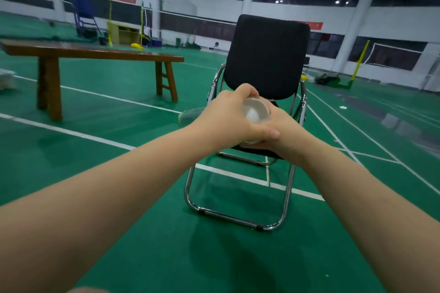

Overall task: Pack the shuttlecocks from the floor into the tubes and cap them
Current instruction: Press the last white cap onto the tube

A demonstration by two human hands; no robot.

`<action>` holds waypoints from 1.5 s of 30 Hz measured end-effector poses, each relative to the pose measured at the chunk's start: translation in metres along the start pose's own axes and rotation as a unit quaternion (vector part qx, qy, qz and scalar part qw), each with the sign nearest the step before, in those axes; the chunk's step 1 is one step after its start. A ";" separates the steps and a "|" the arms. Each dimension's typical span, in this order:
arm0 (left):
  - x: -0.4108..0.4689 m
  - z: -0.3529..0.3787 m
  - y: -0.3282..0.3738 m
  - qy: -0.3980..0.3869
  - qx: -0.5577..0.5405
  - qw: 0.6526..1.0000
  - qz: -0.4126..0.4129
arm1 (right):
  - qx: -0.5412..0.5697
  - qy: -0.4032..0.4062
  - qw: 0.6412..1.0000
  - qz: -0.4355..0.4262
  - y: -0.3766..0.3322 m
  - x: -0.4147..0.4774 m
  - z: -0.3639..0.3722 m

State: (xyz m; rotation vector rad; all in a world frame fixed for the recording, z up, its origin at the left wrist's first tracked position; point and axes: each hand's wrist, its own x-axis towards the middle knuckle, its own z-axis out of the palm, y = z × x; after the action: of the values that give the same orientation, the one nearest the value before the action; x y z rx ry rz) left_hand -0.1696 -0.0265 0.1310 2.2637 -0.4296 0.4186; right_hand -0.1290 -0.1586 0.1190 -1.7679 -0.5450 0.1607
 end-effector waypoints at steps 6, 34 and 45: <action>0.025 0.018 -0.018 0.012 -0.021 0.998 0.053 | -0.001 0.066 0.997 -0.051 0.016 0.015 -0.012; 0.170 0.132 -0.219 -0.083 0.119 0.989 0.025 | -0.551 0.158 0.819 0.019 0.158 0.180 -0.025; 0.212 0.141 -0.242 -0.074 0.247 0.962 0.093 | -0.643 0.190 0.741 -0.025 0.185 0.203 -0.047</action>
State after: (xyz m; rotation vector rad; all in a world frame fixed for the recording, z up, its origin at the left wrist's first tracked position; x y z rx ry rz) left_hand 0.1450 -0.0141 -0.0239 2.7629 -0.6805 0.4976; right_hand 0.1188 -0.1424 -0.0070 -3.0095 -0.3897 -0.8145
